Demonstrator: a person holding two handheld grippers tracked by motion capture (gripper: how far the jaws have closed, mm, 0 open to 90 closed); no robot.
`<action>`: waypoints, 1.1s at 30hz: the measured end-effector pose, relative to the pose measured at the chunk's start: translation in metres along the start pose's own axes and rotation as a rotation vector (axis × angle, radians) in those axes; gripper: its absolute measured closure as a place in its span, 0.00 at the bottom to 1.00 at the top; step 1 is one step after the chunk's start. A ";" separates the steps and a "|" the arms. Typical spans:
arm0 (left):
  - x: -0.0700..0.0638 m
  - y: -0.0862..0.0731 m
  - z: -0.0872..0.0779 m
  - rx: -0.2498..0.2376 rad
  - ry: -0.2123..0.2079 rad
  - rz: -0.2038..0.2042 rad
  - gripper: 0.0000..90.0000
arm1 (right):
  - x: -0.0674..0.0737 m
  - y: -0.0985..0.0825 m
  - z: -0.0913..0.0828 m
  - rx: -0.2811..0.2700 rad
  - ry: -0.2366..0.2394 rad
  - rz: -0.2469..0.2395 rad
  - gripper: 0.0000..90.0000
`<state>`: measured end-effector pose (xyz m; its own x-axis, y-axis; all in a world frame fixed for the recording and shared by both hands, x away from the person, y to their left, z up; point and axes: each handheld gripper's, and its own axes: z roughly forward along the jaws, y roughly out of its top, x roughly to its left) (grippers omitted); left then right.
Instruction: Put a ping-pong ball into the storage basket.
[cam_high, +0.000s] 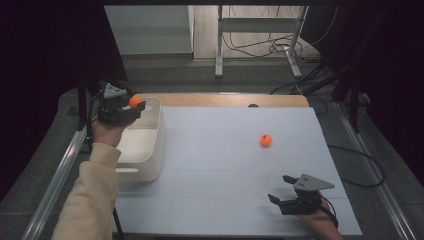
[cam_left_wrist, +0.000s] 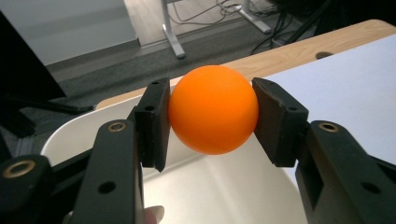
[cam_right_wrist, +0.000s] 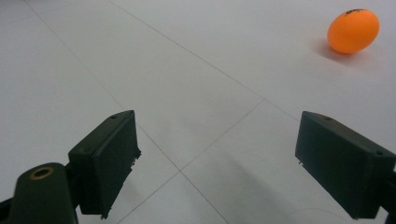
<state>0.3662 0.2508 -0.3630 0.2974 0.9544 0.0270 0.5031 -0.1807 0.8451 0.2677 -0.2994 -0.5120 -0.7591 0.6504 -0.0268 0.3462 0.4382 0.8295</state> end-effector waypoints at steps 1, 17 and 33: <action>0.000 0.000 0.000 0.000 0.000 0.000 0.55 | 0.000 0.000 0.000 0.000 0.000 0.000 0.15; 0.016 -0.002 0.027 0.068 0.026 -0.052 0.55 | 0.000 0.000 0.001 0.002 0.003 0.004 0.15; 0.019 -0.005 0.048 0.158 0.025 -0.059 0.55 | 0.000 -0.001 0.001 0.006 0.004 0.001 0.15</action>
<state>0.4077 0.2583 -0.3926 0.2445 0.9696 -0.0049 0.6411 -0.1579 0.7510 0.2684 -0.2992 -0.5133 -0.7608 0.6486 -0.0239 0.3501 0.4411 0.8264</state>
